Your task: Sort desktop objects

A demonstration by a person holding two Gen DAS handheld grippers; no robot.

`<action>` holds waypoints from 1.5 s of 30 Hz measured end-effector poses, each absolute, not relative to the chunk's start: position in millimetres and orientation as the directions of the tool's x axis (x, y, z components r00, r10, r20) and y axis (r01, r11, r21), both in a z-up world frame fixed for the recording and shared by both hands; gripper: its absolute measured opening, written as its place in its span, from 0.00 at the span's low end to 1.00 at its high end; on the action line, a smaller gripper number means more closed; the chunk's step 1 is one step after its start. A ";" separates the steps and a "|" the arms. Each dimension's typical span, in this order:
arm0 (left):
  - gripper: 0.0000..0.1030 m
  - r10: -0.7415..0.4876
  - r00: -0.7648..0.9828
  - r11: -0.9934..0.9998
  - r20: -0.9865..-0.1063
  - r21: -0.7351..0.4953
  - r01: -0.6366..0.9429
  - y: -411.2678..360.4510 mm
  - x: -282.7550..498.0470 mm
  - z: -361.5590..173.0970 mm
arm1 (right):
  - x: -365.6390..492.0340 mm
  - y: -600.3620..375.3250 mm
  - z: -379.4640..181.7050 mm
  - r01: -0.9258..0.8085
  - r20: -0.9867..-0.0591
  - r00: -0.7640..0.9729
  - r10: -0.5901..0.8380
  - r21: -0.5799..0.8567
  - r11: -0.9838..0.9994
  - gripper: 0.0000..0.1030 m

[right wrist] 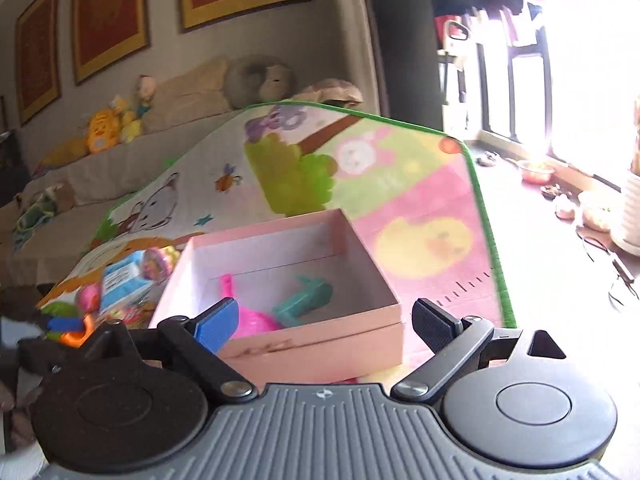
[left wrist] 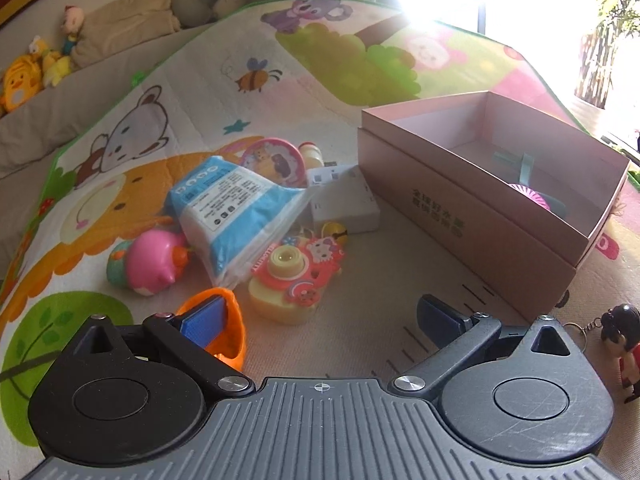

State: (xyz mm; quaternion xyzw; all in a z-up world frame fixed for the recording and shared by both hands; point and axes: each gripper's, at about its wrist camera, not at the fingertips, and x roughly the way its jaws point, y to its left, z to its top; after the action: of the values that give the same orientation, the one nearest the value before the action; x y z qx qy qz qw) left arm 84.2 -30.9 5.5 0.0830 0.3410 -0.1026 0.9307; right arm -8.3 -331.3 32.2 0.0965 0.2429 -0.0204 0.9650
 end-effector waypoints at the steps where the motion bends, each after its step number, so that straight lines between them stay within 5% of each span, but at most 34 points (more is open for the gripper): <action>1: 1.00 -0.125 0.742 0.967 -0.658 0.087 0.240 -31.3 88.5 3.7 | 4.9 -338.5 28.2 0.105 -0.488 0.873 0.007 0.203 0.974 0.91; 5: 1.00 -0.121 0.738 0.970 -0.663 0.079 0.231 -26.5 95.6 1.4 | 35.6 -343.8 15.5 0.098 -0.527 0.845 0.092 0.321 0.942 0.95; 11: 0.87 -0.124 0.756 0.961 -0.643 0.113 0.253 -25.8 92.8 2.2 | 44.9 -318.2 14.4 0.020 -0.501 0.842 0.199 0.397 0.918 0.95; 16: 0.62 -0.099 0.778 0.957 -0.620 0.155 0.245 -25.4 87.7 3.9 | 48.8 -292.9 14.7 -0.043 -0.503 0.827 0.251 0.389 0.920 0.95; 22: 0.48 -0.115 0.773 0.947 -0.624 0.164 0.274 -18.9 72.6 6.5 | 27.0 -292.0 21.7 -0.056 -0.496 0.834 0.241 0.358 0.932 0.95; 30: 0.52 -0.243 0.732 0.918 -0.637 0.091 0.385 -10.5 29.1 13.5 | -25.3 -287.3 13.3 -0.061 -0.512 0.841 0.175 0.231 0.971 0.95; 34: 0.83 -0.215 0.761 0.933 -0.612 0.101 0.344 -10.6 26.1 18.9 | -40.6 -273.9 0.8 -0.090 -0.546 0.819 0.173 0.175 0.980 0.95; 38: 0.88 -0.221 0.741 0.928 -0.634 0.097 0.360 -18.7 35.5 16.6 | -55.4 -250.2 -6.9 -0.195 -0.588 0.775 0.231 0.125 0.973 0.95; 45: 0.94 -0.077 0.797 0.897 -0.599 0.308 0.317 -20.8 35.1 11.3 | -67.3 -225.8 -12.0 -0.273 -0.601 0.763 0.238 0.034 0.961 0.95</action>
State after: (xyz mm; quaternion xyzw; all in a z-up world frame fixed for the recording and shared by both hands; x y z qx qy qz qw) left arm 35.1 -20.8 11.3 0.2006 0.3002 -0.1063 0.9265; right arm -67.3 -225.8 -12.0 -0.0276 0.3163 0.1361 0.9384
